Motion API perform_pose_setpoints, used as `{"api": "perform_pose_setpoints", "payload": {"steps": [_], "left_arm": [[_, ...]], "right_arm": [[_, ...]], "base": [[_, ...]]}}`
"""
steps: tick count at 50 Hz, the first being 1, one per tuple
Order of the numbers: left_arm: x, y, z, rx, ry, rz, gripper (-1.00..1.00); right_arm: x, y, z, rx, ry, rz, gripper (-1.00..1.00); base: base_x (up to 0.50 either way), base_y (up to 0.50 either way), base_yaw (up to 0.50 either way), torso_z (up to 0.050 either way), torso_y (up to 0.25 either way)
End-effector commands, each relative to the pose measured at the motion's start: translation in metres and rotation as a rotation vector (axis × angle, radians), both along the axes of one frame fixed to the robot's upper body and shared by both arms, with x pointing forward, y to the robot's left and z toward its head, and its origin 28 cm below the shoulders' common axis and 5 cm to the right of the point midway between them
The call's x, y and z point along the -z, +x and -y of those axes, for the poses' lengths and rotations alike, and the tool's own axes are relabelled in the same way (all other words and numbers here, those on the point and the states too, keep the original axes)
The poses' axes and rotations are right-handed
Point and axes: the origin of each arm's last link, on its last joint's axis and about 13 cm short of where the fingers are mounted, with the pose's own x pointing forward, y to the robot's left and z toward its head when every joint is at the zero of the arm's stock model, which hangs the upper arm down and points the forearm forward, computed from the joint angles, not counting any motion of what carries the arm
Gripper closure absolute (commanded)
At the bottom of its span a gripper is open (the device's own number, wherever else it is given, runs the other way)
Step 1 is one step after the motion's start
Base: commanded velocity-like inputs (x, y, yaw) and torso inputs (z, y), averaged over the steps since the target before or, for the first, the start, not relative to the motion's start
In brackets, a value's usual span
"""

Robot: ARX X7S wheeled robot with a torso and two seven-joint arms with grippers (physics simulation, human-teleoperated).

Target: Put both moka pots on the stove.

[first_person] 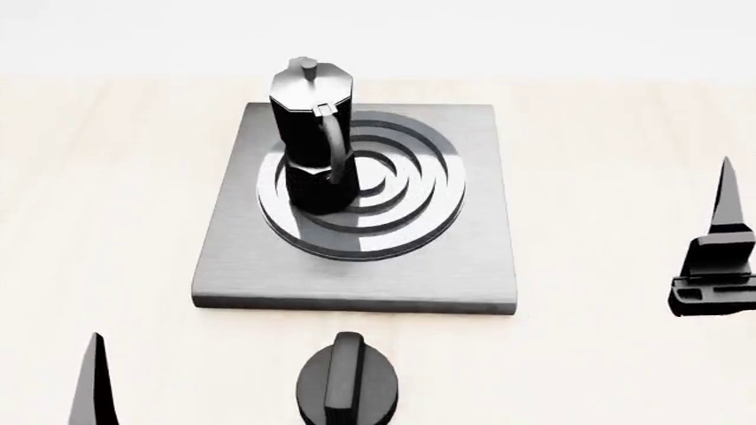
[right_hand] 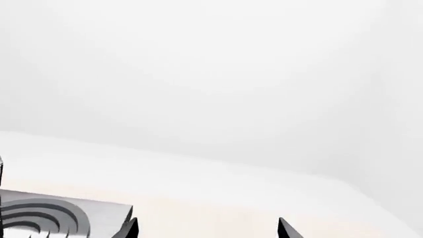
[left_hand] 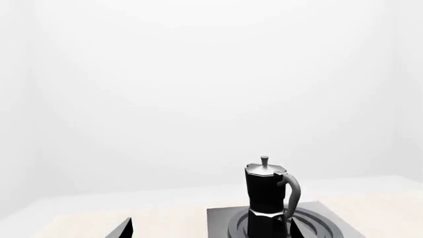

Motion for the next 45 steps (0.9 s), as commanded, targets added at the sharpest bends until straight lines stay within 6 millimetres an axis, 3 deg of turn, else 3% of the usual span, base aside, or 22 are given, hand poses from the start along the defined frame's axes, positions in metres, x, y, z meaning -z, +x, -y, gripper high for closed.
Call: {"api": "perform_pose_setpoints", "payload": {"steps": [1, 30, 45], "left_arm": [[-0.001, -0.001, 0.0, -0.003, -0.002, 0.003, -1.0], [0.0, 0.0, 0.0, 0.002, 0.002, -0.001, -1.0], [0.001, 0.0, 0.001, 0.0, -0.001, -0.002, -1.0]], "right_arm": [[-0.007, -0.002, 0.033, 0.095, -0.019, -0.029, -1.0], [-0.022, 0.034, 0.082, 0.19, -0.059, -0.33, -1.0], [-0.01, 0.044, 0.094, 0.217, -0.099, -0.435, -1.0]], "base": [[0.0, 0.0, 0.0, 0.0, 0.0], [0.0, 0.0, 0.0, 0.0, 0.0], [0.0, 0.0, 0.0, 0.0, 0.0]]}}
